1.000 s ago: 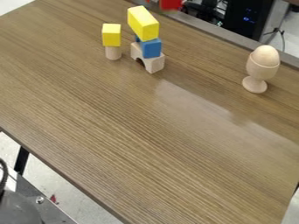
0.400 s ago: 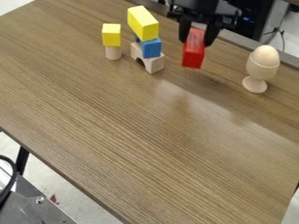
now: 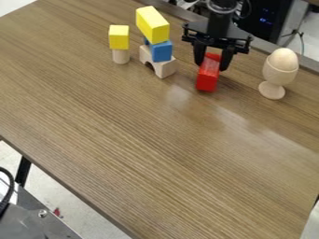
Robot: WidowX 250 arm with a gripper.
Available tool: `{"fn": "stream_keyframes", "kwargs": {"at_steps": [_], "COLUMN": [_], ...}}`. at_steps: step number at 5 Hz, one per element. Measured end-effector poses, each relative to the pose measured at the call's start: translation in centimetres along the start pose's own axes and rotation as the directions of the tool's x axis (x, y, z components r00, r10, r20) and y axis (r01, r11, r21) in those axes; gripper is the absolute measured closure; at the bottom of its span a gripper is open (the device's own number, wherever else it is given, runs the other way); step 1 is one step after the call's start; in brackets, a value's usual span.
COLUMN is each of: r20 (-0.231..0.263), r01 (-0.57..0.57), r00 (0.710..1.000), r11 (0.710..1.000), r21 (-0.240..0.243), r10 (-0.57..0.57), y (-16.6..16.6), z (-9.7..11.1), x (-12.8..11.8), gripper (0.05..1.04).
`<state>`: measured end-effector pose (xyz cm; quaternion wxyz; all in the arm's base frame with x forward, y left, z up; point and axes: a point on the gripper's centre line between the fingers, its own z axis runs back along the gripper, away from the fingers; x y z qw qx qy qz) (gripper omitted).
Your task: Moving red rectangle from the top of tower to middle of the table
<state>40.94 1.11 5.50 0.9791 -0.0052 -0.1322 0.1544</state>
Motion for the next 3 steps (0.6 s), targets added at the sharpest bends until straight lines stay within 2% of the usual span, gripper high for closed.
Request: {"fn": "stream_keyframes", "kwargs": {"at_steps": [1,2,3], "r20": [-0.011,-0.011,0.082], "r01": [0.007,0.006,-0.018], "r00": [1.000,1.000,0.997], "r11": [1.000,1.000,1.000], "r21": [-0.013,0.007,0.015], "r10": [-0.007,-0.006,0.017], "y": [0.1,0.8,1.5], "z": [-0.5,-0.2,3.7], "x": [-0.5,-1.7,-1.9], "gripper": [0.269,0.077,0.083]}}
